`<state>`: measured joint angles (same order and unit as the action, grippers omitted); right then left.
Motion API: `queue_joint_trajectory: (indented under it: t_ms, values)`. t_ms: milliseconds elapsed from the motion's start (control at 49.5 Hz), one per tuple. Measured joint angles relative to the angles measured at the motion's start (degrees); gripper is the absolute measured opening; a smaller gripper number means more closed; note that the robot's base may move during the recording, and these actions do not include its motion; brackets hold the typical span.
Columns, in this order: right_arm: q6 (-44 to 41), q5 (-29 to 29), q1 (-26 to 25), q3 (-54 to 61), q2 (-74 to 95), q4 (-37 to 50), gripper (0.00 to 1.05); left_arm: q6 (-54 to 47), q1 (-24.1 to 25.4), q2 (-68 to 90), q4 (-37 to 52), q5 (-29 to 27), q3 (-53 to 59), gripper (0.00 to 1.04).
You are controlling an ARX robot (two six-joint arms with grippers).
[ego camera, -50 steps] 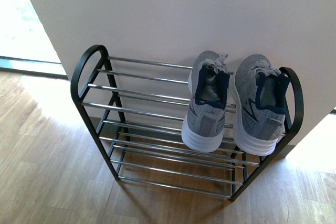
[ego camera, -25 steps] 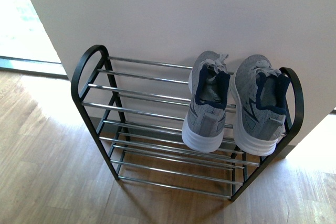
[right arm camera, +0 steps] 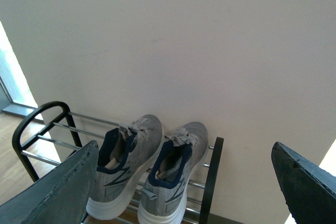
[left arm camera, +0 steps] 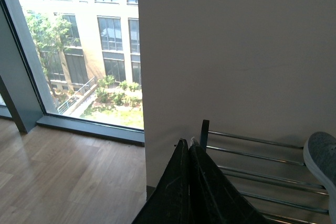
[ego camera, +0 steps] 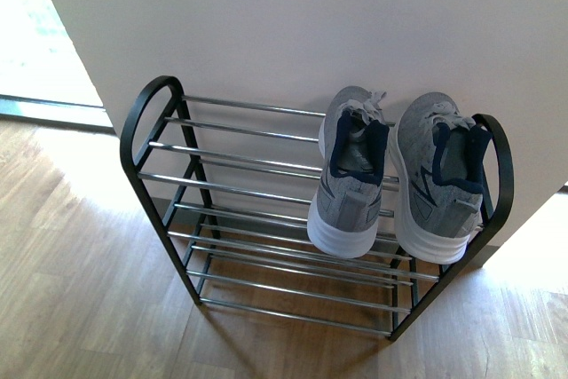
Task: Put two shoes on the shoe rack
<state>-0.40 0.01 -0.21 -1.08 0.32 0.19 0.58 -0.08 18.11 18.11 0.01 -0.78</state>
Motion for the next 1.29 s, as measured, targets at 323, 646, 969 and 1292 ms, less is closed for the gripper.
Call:
queue_joint_trajectory:
  t_ms: [323,646,969,1292]
  values:
    - [0.00,0.00,0.02,0.00,0.00,0.00,0.95,0.00,0.00,-6.49,-6.43,0.00,0.00,0.01]
    - [0.02,0.00,0.02,0.00,0.00,0.00,0.96,-0.02,0.00,-16.94,-17.73,0.00,-0.02,0.01]
    - [0.00,0.00,0.07,0.00,-0.04,0.00,0.95,-0.02,0.04,-17.16,-18.12,-0.02,-0.02,0.37]
    - [0.00,-0.22,0.09,0.00,-0.02,0.00,0.96,-0.13,0.02,-17.16,-18.14,-0.17,0.00,0.96]
